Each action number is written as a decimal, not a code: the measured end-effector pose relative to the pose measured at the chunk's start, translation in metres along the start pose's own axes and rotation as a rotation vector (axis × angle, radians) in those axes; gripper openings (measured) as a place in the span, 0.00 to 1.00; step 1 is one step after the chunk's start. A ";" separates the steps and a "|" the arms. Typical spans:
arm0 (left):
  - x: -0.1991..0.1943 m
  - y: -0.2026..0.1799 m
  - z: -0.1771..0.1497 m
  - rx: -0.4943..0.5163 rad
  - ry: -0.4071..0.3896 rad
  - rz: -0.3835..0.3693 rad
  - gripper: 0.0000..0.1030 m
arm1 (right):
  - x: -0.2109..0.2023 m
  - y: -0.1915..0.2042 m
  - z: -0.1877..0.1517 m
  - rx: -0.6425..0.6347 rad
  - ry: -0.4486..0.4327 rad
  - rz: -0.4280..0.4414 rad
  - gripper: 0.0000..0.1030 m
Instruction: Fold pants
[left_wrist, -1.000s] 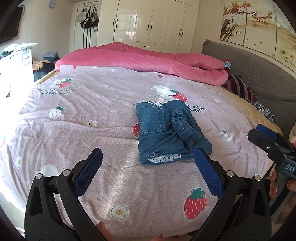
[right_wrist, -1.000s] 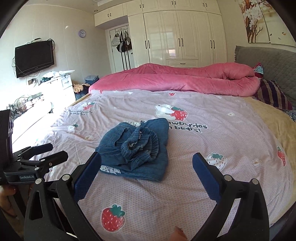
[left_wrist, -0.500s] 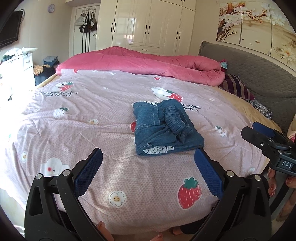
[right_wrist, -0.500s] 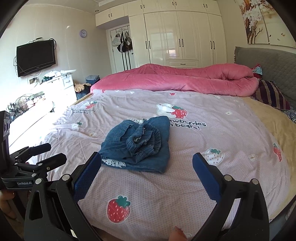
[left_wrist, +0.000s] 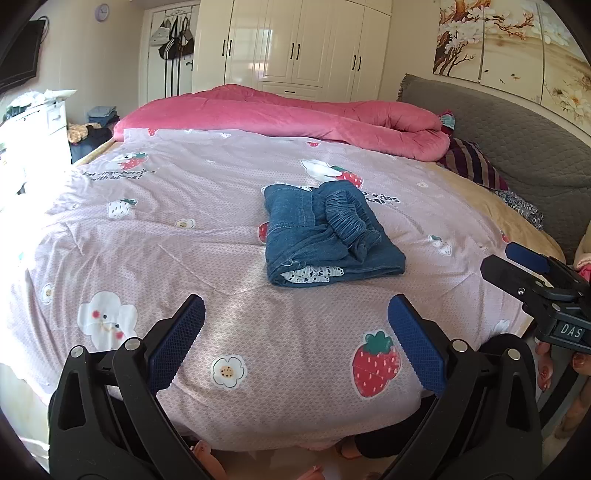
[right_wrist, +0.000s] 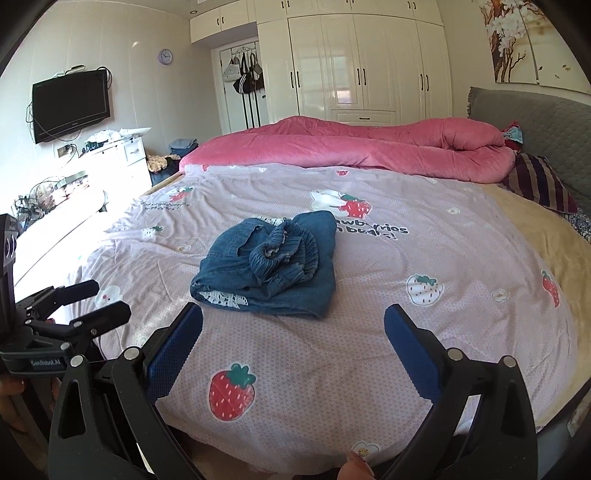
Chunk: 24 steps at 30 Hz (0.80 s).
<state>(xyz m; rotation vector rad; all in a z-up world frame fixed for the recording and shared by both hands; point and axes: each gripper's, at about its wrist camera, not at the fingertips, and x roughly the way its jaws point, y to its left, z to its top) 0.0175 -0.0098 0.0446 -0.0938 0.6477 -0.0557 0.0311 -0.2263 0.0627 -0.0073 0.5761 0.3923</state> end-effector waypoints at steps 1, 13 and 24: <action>0.001 0.001 -0.001 -0.002 0.005 0.006 0.91 | 0.001 -0.001 -0.003 0.007 0.011 0.004 0.96; 0.009 0.000 -0.033 -0.018 0.068 -0.015 0.91 | 0.017 -0.002 -0.035 0.022 0.084 -0.006 0.96; 0.022 -0.002 -0.045 -0.033 0.065 -0.013 0.91 | 0.026 -0.013 -0.054 0.054 0.078 -0.025 0.96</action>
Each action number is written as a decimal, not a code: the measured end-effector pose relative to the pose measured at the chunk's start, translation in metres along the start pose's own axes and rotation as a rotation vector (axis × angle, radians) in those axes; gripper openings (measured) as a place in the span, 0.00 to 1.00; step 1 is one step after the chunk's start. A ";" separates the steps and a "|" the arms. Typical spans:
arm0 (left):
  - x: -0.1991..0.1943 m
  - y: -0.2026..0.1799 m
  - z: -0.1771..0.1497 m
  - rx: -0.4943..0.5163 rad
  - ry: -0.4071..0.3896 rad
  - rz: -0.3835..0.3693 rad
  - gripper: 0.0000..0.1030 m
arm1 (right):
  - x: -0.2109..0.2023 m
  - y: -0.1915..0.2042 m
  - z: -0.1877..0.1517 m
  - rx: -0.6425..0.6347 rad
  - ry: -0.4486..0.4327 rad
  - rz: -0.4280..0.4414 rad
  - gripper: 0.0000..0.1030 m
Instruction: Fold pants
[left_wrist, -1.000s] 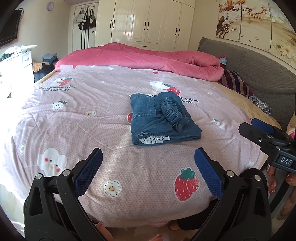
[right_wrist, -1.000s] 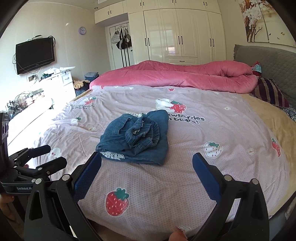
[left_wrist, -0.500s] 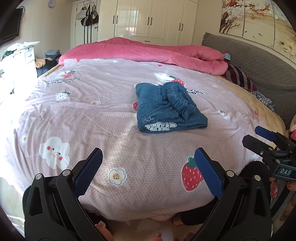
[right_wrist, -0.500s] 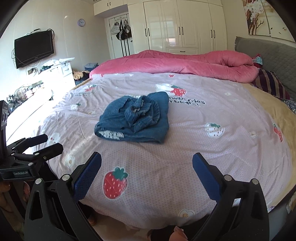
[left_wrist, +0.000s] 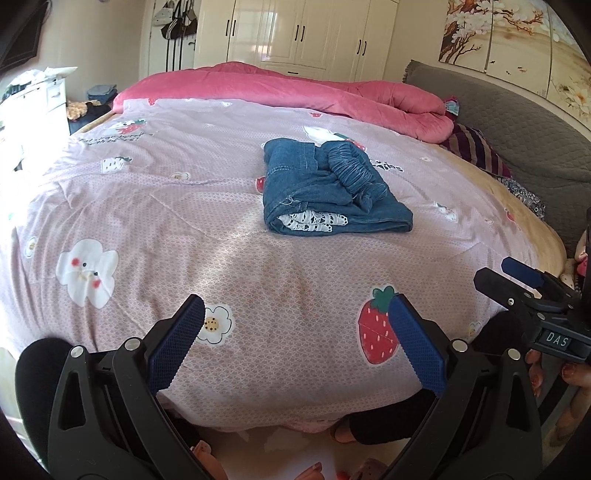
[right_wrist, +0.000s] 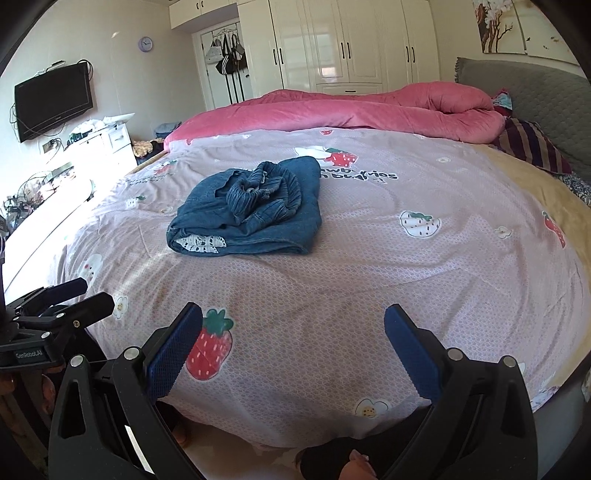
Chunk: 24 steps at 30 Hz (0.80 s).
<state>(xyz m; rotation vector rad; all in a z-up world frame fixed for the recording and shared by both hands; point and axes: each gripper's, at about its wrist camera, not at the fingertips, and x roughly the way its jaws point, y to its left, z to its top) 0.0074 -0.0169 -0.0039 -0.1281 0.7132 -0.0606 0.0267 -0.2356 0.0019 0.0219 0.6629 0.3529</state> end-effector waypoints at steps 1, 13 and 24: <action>0.002 0.000 -0.001 0.001 0.001 0.000 0.91 | 0.002 -0.001 -0.001 0.003 0.005 0.000 0.96; 0.009 -0.003 -0.005 0.005 0.024 0.000 0.91 | 0.007 -0.003 -0.003 0.015 0.015 0.002 0.96; 0.005 -0.004 -0.003 0.008 0.013 0.011 0.91 | 0.005 -0.002 -0.003 0.014 0.017 -0.005 0.96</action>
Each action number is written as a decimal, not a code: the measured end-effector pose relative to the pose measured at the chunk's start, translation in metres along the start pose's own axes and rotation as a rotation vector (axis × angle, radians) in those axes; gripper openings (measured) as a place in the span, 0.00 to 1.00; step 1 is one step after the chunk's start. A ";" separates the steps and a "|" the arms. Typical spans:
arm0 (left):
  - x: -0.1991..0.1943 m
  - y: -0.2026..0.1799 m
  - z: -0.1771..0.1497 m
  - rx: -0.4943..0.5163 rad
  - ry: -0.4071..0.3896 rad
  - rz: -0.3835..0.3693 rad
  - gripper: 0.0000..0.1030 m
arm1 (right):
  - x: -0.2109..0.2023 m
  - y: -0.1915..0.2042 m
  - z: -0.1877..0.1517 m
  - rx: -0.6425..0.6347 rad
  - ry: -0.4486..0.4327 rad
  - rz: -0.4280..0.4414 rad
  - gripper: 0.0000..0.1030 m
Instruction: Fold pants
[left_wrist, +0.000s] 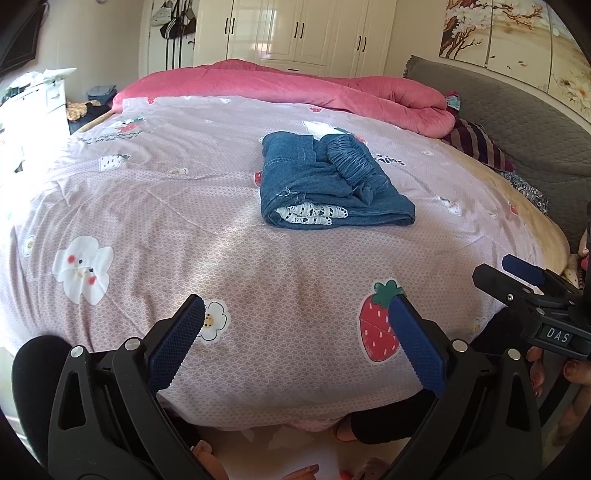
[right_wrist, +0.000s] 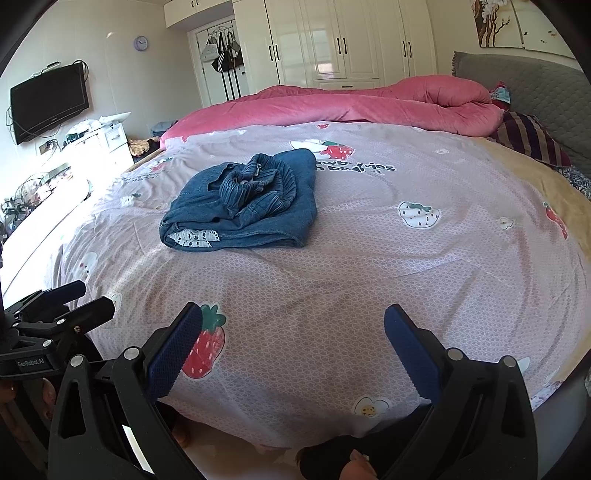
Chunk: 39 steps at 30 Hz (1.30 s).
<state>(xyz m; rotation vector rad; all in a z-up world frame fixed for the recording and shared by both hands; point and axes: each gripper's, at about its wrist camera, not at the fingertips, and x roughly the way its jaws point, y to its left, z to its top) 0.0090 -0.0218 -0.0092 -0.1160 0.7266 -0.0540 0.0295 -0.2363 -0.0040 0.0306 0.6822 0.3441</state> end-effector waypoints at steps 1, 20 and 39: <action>0.000 0.000 0.000 -0.001 0.000 0.001 0.91 | 0.000 0.000 0.000 -0.001 0.000 -0.001 0.96; -0.003 0.002 0.004 -0.009 -0.002 0.015 0.91 | 0.000 0.000 0.001 0.001 0.006 -0.007 0.95; -0.006 0.000 0.005 0.003 -0.023 0.014 0.91 | 0.002 0.001 0.001 -0.001 0.010 -0.014 0.96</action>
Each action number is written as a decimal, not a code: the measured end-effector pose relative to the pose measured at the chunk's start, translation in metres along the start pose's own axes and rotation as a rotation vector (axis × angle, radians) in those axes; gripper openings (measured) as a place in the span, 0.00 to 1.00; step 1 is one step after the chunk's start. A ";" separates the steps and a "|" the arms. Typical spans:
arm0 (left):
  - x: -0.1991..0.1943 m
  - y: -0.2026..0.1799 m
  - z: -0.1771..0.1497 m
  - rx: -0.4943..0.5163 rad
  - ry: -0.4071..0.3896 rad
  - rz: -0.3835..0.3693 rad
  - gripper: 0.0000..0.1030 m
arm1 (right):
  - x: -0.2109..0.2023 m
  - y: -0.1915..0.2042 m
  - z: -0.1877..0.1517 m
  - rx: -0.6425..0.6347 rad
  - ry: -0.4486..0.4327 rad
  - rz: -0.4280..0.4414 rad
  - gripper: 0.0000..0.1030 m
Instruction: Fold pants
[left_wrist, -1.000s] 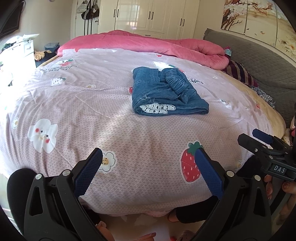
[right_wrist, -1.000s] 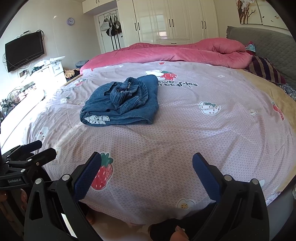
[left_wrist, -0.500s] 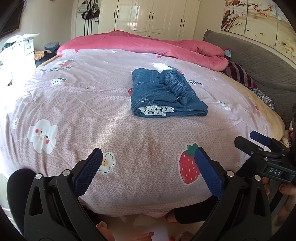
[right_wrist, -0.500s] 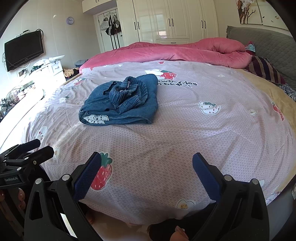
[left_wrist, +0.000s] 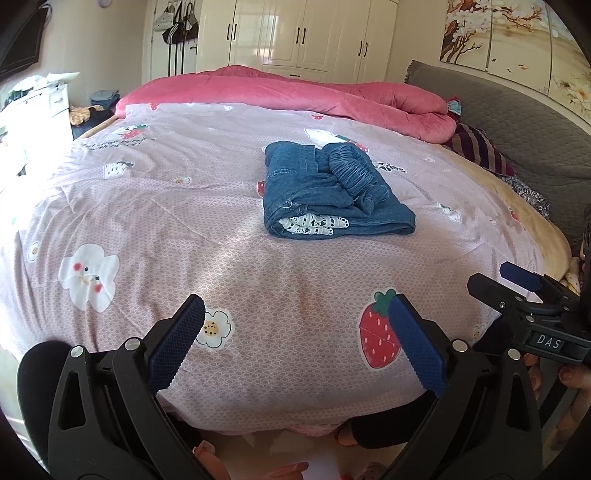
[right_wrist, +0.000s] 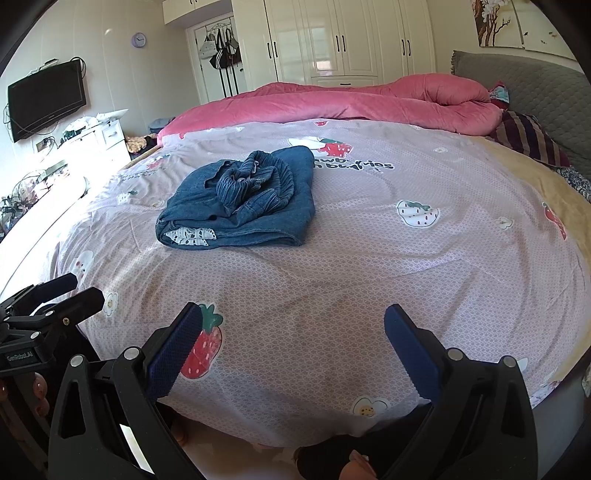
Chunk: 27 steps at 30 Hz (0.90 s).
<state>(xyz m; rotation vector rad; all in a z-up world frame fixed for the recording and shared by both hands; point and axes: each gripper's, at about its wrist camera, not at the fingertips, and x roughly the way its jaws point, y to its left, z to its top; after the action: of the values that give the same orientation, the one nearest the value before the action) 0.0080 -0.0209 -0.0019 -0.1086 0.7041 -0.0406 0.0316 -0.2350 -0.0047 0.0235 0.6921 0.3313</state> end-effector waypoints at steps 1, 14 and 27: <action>0.000 0.000 0.000 0.001 0.000 0.002 0.91 | 0.000 0.000 0.000 0.000 0.000 -0.001 0.96; 0.001 0.000 0.000 -0.003 0.007 0.013 0.91 | 0.000 -0.001 -0.001 0.000 0.002 -0.004 0.96; 0.001 0.005 0.003 -0.032 0.000 0.034 0.91 | 0.001 -0.001 -0.003 0.000 0.006 -0.022 0.96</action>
<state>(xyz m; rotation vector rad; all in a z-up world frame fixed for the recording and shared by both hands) 0.0100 -0.0162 -0.0008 -0.1270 0.7070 0.0034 0.0311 -0.2362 -0.0079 0.0146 0.6974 0.3106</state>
